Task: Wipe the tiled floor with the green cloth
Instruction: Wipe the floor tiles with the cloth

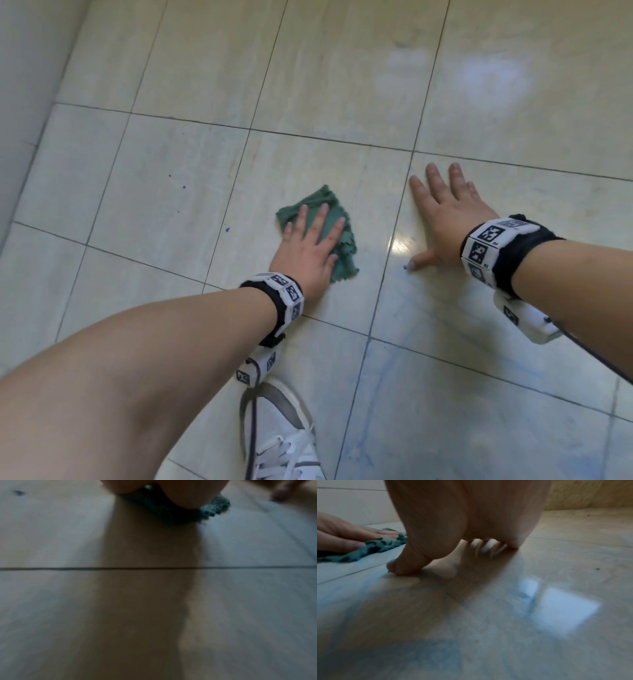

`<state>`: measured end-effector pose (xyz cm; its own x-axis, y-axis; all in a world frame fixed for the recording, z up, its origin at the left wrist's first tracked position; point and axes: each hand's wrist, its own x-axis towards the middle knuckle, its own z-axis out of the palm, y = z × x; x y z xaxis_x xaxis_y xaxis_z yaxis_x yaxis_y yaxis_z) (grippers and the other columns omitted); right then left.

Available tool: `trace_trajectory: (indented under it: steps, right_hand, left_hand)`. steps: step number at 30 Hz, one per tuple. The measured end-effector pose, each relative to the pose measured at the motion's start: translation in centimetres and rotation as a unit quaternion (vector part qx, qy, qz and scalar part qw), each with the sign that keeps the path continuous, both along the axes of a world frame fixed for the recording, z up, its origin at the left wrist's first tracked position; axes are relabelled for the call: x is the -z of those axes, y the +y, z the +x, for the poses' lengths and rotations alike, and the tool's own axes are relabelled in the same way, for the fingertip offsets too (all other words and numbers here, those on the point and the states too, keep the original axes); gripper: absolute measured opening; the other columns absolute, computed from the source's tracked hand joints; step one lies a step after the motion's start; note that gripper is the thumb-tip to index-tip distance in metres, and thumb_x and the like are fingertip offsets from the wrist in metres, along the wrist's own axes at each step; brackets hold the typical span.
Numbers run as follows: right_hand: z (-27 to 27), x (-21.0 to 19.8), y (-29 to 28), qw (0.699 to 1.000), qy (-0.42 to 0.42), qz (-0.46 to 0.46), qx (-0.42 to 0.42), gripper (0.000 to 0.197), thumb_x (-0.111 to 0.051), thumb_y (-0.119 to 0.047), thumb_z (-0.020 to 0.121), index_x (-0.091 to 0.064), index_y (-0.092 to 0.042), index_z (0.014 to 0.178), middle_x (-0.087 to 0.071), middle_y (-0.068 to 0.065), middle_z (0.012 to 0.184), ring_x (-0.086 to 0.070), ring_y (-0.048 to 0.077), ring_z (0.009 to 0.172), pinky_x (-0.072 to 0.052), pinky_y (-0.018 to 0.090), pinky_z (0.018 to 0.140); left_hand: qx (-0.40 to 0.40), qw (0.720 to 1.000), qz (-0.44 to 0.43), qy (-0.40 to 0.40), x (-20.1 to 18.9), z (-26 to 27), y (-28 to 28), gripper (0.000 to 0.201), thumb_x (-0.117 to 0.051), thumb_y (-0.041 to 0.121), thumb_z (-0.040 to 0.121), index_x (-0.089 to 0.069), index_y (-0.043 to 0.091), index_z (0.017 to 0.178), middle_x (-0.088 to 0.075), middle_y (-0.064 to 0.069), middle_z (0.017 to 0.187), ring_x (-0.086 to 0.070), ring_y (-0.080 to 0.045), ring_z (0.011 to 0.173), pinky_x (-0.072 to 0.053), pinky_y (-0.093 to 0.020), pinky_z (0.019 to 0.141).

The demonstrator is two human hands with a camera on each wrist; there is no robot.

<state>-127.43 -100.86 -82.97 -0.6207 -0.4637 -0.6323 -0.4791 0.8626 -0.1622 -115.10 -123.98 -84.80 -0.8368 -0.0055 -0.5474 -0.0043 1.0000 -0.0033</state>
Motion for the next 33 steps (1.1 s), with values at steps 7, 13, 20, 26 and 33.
trace_trajectory:
  steps: [7, 13, 20, 26, 33]
  right_hand:
    - [-0.7, 0.0, 1.3, 0.999, 0.017, -0.002, -0.048, 0.135, -0.068, -0.076, 0.069, 0.022, -0.025, 0.155, 0.029, 0.003, 0.161, 0.025, 0.032, 0.149, -0.001, 0.045, 0.124]
    - [-1.0, -0.2, 1.9, 1.0, 0.007, -0.003, -0.03, 0.132, -0.076, -0.065, 0.071, 0.019, -0.028, 0.155, 0.028, -0.002, 0.162, 0.023, 0.028, 0.15, -0.002, 0.043, 0.124]
    - [-0.2, -0.3, 2.4, 1.0, 0.014, -0.012, -0.005, 0.125, -0.074, -0.062, 0.076, 0.015, -0.028, 0.157, 0.026, -0.003, 0.163, 0.021, 0.025, 0.151, -0.002, 0.042, 0.123]
    - [-0.8, -0.6, 2.1, 1.0, 0.0, 0.006, -0.028, 0.117, -0.075, -0.044, 0.083, 0.011, -0.023, 0.158, 0.021, 0.003, 0.165, 0.017, 0.031, 0.151, -0.005, 0.046, 0.124]
    - [-2.1, -0.6, 3.2, 0.998, -0.008, 0.025, -0.056, 0.105, -0.07, -0.019, 0.089, 0.01, -0.023, 0.158, 0.018, 0.0, 0.165, 0.015, 0.027, 0.152, -0.011, 0.049, 0.124]
  left_hand:
    - [0.139, 0.99, 0.023, -0.009, 0.2, 1.1, 9.6, 0.066, -0.026, 0.044, 0.103, 0.009, 0.03, 0.157, 0.021, -0.003, 0.163, 0.024, -0.035, 0.147, 0.008, -0.052, 0.12]
    - [0.073, 0.997, 0.002, -0.003, -0.1, -0.1, 5.2, 0.067, -0.027, 0.045, 0.104, 0.015, 0.036, 0.154, 0.023, 0.0, 0.162, 0.023, -0.03, 0.148, 0.005, -0.048, 0.122]
    - [0.002, 0.999, -0.024, -0.046, -1.3, 2.2, 1.4, 0.068, -0.027, 0.043, 0.104, 0.02, 0.032, 0.152, 0.029, -0.006, 0.16, 0.025, -0.036, 0.146, 0.0, -0.054, 0.122]
    - [0.118, 0.993, 0.019, -0.014, -0.4, 1.7, 11.5, 0.067, -0.031, 0.044, 0.102, 0.006, 0.032, 0.157, 0.018, -0.005, 0.164, 0.019, -0.038, 0.148, 0.005, -0.054, 0.119]
    - [0.204, 0.977, 0.053, -0.029, -0.5, 2.3, 16.2, 0.064, -0.035, 0.041, 0.102, -0.004, 0.032, 0.158, 0.009, -0.007, 0.165, 0.014, -0.039, 0.149, 0.004, -0.055, 0.118]
